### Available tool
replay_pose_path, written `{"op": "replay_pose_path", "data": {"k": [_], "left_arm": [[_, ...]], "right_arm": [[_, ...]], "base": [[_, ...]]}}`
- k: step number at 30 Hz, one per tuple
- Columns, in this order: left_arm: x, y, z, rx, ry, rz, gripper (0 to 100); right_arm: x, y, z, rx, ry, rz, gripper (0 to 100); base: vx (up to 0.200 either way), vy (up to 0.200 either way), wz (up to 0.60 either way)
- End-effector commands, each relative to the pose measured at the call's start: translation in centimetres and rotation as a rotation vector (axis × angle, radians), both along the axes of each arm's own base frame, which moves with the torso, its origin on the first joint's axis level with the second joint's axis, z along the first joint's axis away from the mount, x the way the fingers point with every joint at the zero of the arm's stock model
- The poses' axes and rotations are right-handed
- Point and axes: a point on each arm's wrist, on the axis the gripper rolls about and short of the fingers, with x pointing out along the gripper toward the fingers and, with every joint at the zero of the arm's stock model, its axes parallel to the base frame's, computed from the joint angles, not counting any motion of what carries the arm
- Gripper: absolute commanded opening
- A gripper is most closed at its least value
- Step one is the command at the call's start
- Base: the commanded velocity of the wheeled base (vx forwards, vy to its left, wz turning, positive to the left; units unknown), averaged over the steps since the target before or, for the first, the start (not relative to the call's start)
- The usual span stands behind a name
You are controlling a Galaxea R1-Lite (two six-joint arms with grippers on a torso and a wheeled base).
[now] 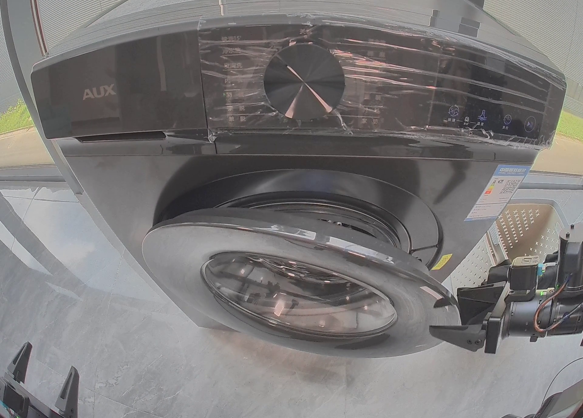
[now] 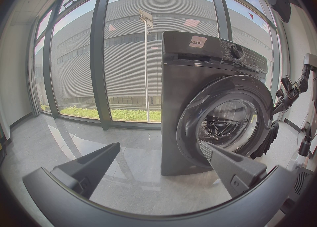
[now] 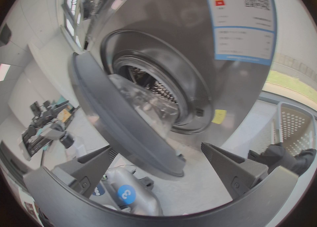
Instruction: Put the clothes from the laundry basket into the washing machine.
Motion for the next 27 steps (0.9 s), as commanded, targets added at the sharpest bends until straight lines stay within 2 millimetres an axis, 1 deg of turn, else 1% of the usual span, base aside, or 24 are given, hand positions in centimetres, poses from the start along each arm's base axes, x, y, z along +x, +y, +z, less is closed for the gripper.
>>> {"op": "replay_pose_path", "data": {"k": [1,6,8,14,20,25,27], "left_arm": [[0.0,0.0,-0.5,0.000,-0.002,0.000,100],[0.0,0.0,-0.5,0.000,-0.002,0.000,100],[0.0,0.0,-0.5,0.000,-0.002,0.000,100],[0.0,0.0,-0.5,0.000,-0.002,0.000,100],[0.0,0.0,-0.5,0.000,-0.002,0.000,100],[0.0,0.0,-0.5,0.000,-0.002,0.000,100],[0.0,0.0,-0.5,0.000,-0.002,0.000,100]], "right_arm": [[0.9,-0.1,-0.1,-0.049,-0.005,-0.121,100],[0.8,0.1,-0.2,-0.035,0.008,-0.116,100],[0.4,0.7,-0.2,-0.028,0.014,-0.083,100],[-0.1,1.7,-0.6,-0.019,0.050,-0.034,100],[-0.4,2.4,-1.0,-0.033,0.070,0.006,100],[-1.4,2.0,-1.6,-0.044,0.080,0.021,100],[-1.3,1.8,-1.5,-0.039,0.074,0.012,100]], "base": [[0.000,0.000,0.00],[0.000,0.000,0.00],[0.000,0.000,0.00],[-0.200,0.000,0.00],[0.000,0.000,0.00],[0.000,0.000,0.00],[0.000,0.000,0.00]]}}
